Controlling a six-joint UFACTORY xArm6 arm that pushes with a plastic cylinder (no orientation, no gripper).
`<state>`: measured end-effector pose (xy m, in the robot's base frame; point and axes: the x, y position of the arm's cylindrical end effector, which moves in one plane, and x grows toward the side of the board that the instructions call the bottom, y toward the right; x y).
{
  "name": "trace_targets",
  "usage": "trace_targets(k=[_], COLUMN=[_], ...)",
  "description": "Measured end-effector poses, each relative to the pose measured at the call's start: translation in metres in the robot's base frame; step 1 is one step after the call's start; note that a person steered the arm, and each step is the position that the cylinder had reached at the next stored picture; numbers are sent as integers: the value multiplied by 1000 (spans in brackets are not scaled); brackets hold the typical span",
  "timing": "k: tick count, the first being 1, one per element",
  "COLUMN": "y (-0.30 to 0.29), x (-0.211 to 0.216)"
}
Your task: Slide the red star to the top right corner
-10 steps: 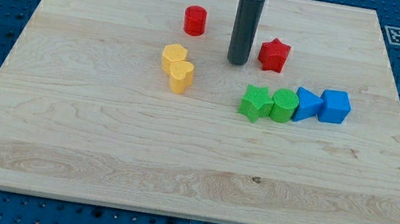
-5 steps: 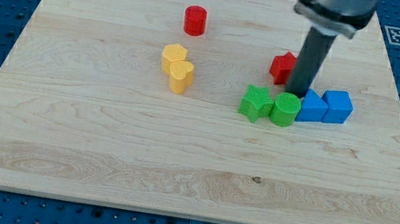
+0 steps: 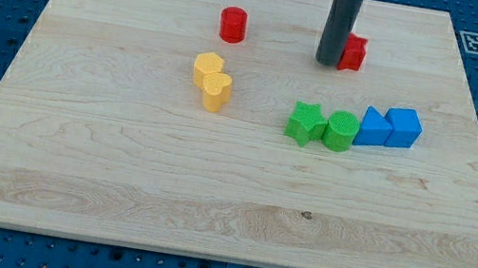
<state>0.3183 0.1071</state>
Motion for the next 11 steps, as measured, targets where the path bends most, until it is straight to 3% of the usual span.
trace_targets(k=[3, 4, 7, 11], y=[21, 33, 73, 110], x=[17, -27, -43, -97])
